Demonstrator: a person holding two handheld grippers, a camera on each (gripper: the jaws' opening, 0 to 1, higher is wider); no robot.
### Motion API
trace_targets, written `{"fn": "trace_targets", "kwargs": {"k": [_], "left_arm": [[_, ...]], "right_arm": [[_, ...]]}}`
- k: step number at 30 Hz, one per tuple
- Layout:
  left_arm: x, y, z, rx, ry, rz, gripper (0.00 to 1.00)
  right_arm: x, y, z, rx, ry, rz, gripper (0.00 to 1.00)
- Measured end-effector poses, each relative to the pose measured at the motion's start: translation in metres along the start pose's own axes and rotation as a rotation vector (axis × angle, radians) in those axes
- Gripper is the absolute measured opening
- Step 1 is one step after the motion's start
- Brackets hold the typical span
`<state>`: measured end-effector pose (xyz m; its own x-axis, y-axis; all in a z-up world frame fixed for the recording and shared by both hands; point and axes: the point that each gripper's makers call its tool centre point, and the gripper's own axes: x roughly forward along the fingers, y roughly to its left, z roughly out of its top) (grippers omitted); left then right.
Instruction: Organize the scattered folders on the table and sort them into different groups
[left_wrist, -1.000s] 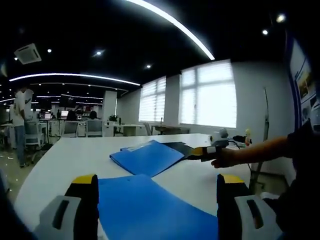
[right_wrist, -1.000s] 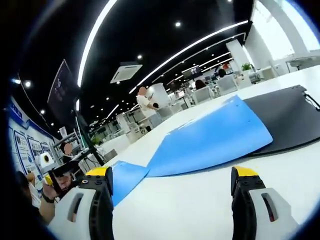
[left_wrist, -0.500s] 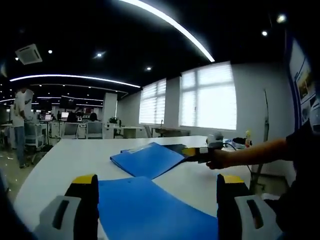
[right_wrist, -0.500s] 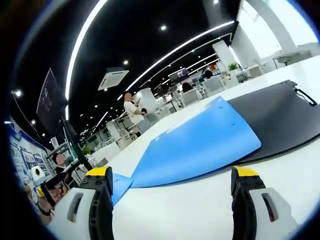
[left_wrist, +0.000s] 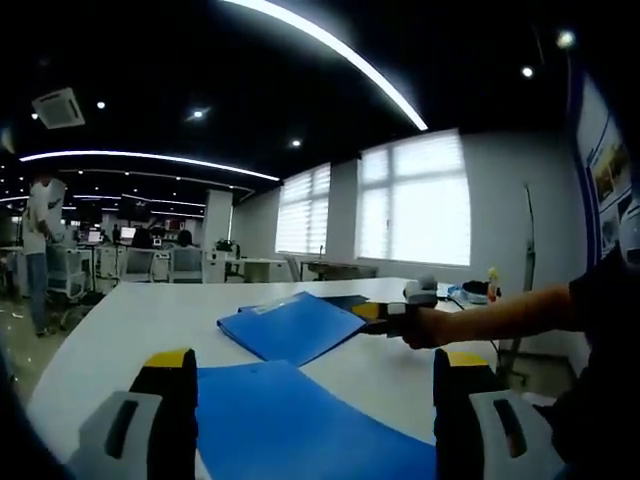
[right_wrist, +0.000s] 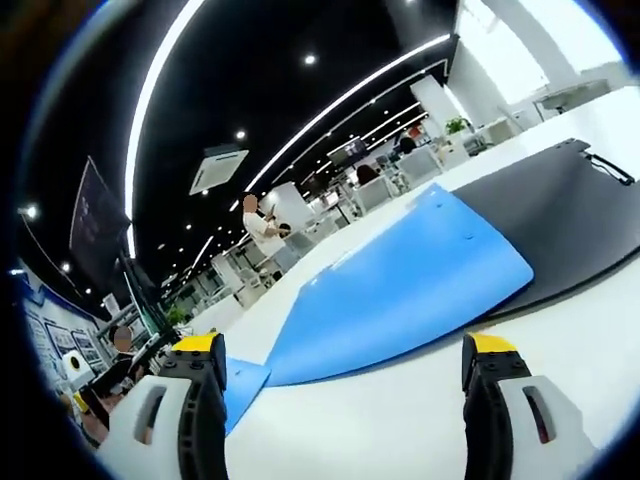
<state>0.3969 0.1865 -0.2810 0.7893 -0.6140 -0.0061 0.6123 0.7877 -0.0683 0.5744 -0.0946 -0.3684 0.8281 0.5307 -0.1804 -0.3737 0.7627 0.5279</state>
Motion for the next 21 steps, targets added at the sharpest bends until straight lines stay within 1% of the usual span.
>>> {"fn": "trace_targets", "kwargs": {"k": [6,10,14,16,21], "left_arm": [[0.003,-0.004,0.005,-0.002,-0.007,-0.018,0.99],[0.003,-0.008,0.006,-0.014,-0.01,-0.035,0.99],[0.002,-0.008,0.004,-0.007,-0.002,-0.036,0.99],[0.001,-0.008,0.003,-0.013,0.0,-0.038,0.99],[0.001,-0.008,0.0,-0.017,0.005,-0.042,0.99]], "right_arm": [[0.001,0.003,0.003,0.029,-0.006,0.01,0.98],[0.002,0.003,-0.002,0.023,0.007,0.007,0.98],[0.002,0.004,-0.006,0.026,0.016,0.008,0.98],[0.001,0.01,-0.009,0.028,0.019,0.011,0.98],[0.003,0.01,-0.01,0.023,0.029,0.013,0.98]]}}
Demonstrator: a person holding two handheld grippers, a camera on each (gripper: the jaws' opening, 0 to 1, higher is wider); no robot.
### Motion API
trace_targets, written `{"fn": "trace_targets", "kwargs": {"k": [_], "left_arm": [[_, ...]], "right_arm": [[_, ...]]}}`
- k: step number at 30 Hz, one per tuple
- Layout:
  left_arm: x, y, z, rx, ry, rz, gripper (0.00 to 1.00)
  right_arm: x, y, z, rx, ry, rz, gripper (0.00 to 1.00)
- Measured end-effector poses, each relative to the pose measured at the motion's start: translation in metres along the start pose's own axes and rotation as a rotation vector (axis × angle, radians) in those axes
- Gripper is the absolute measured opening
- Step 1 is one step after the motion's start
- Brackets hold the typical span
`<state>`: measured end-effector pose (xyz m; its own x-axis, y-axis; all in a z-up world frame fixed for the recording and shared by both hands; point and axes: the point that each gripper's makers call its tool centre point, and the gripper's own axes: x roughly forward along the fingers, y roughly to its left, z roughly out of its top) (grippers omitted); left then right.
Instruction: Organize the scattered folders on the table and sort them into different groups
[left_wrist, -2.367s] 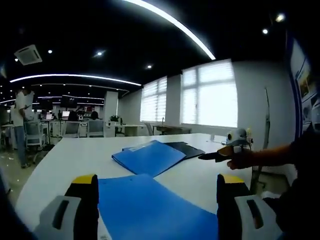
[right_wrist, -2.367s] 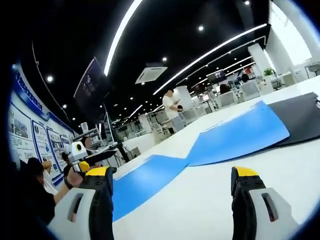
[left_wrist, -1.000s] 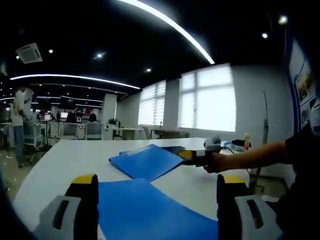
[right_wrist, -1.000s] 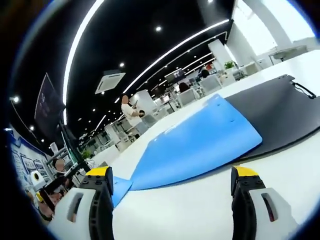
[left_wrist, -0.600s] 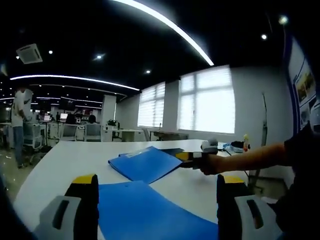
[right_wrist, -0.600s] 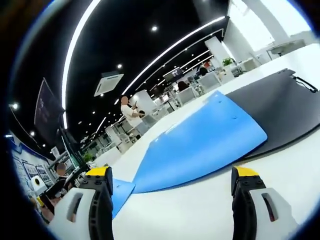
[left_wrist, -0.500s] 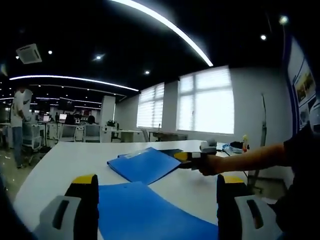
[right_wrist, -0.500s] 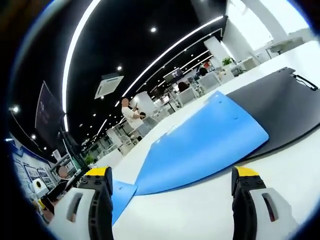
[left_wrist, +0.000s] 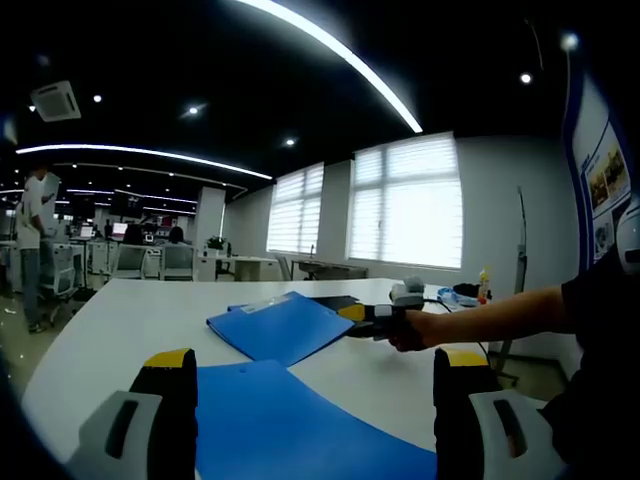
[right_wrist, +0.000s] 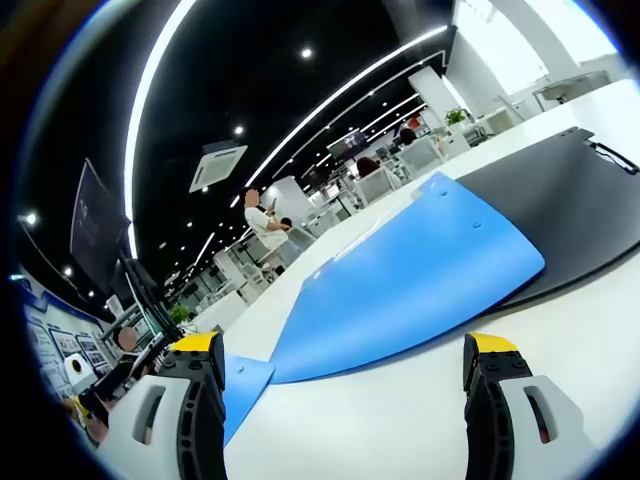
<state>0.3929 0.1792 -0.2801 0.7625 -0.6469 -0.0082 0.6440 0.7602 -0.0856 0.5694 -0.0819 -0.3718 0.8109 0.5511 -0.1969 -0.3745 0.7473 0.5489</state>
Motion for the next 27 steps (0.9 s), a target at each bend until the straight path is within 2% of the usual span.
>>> {"fn": "trace_targets", "kwargs": {"k": [10,27], "left_arm": [[0.004,0.0,-0.004,-0.025,-0.004,-0.016,0.99],[0.007,-0.006,-0.007,-0.022,0.003,-0.033,0.99]], "right_arm": [[0.003,-0.005,0.0,-0.006,0.007,-0.007,0.98],[0.009,-0.012,-0.004,-0.117,0.055,-0.012,0.98]]}}
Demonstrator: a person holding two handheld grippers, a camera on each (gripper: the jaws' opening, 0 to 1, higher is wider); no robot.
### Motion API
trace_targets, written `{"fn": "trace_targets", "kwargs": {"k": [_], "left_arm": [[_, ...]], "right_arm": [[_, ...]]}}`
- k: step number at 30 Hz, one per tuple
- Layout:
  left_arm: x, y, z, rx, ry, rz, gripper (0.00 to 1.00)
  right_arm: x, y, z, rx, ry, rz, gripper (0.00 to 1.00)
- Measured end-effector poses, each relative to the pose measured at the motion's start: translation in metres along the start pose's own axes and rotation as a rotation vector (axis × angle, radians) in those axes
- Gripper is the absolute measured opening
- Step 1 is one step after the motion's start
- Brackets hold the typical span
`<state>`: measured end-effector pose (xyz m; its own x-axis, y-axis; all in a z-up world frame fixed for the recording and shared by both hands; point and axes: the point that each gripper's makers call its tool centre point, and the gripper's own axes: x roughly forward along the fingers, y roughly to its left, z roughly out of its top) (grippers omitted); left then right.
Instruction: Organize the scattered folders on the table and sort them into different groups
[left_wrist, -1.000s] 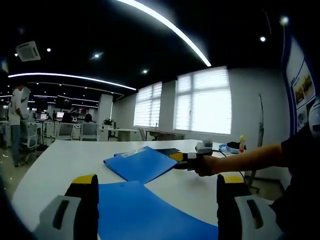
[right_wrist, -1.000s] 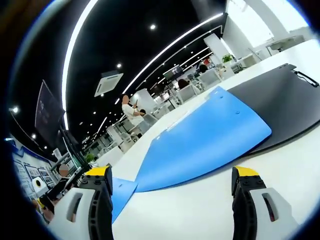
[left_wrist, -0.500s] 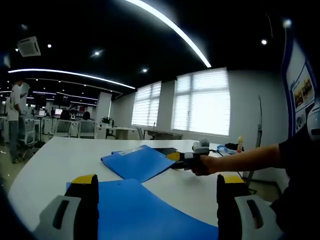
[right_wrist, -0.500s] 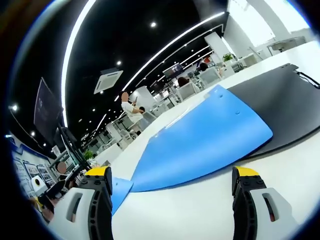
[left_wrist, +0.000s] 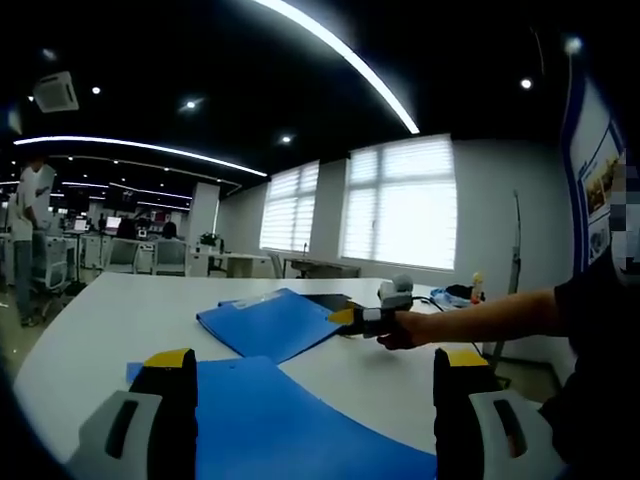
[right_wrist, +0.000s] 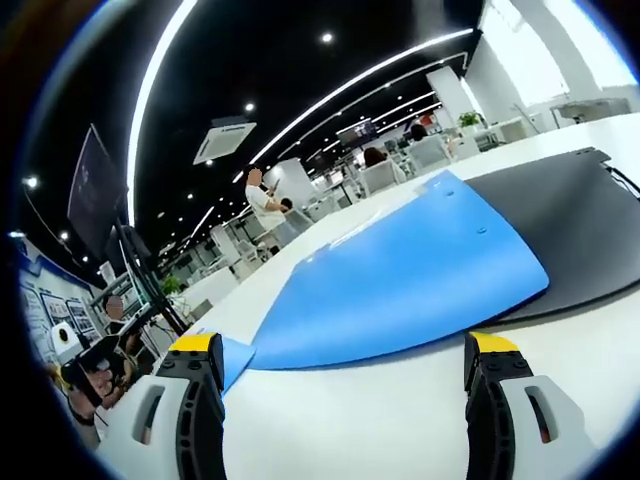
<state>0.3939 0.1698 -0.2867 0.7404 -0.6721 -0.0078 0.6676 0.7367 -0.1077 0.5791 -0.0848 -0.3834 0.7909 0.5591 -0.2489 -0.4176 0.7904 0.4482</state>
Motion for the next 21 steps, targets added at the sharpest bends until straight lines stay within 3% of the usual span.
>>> {"fn": "trace_targets", "kwargs": {"k": [9,16,21], "left_arm": [[0.002,-0.001,0.0,0.0,-0.001,-0.002,0.99],[0.003,0.0,-0.002,-0.007,0.005,-0.001,0.99],[0.003,0.0,0.0,-0.026,-0.015,-0.009,0.99]], "right_arm": [[0.002,-0.008,0.003,-0.019,-0.002,0.012,0.96],[-0.002,-0.016,0.021,0.243,-0.065,0.095,0.84],[-0.005,-0.027,0.037,0.487,-0.161,0.154,0.76]]}}
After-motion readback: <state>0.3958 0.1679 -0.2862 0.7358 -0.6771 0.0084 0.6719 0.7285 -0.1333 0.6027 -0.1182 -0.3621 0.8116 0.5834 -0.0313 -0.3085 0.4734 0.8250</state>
